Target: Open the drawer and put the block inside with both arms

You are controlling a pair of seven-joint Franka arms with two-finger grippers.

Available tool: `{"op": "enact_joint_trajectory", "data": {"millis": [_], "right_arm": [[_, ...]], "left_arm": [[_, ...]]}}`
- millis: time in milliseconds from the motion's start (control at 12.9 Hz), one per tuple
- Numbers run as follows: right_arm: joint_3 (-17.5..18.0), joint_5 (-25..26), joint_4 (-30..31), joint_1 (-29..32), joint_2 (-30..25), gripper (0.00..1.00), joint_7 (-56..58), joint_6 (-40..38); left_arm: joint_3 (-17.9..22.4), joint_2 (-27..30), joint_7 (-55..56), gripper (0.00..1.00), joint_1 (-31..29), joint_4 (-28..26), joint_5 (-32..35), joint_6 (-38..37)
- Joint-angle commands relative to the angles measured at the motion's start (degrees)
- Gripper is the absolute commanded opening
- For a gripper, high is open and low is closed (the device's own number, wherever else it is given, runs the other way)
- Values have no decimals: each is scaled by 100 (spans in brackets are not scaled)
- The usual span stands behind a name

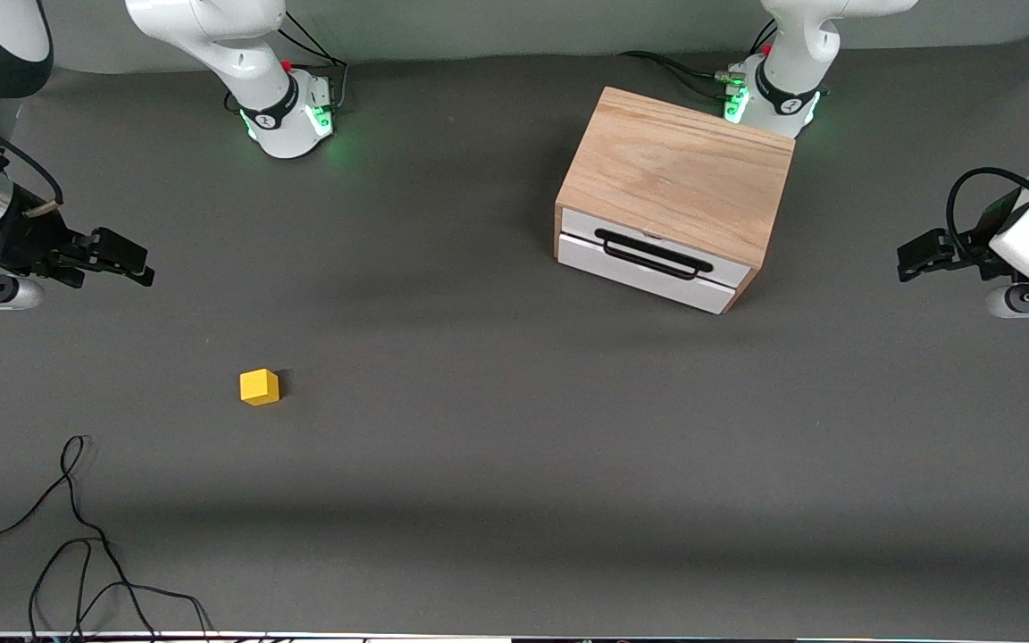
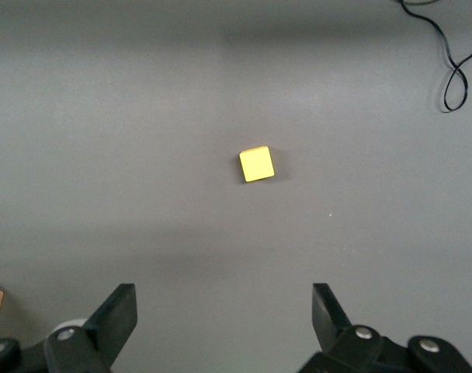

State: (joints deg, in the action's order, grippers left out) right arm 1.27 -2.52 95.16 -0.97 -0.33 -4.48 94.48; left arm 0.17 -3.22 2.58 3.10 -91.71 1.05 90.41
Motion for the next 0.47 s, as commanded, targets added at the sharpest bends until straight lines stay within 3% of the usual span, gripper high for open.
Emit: {"op": "enact_joint_trajectory", "data": {"millis": [0,389], "right_arm": [[-21,85,-103,-26,33,100,8,-96],[-57,59,-112,-26,24,100,79,-96]], "left_arm": [[27,40,-82,100,50,-14,0,-68],[27,31,-39,100,59,-31,-9,-67]]}}
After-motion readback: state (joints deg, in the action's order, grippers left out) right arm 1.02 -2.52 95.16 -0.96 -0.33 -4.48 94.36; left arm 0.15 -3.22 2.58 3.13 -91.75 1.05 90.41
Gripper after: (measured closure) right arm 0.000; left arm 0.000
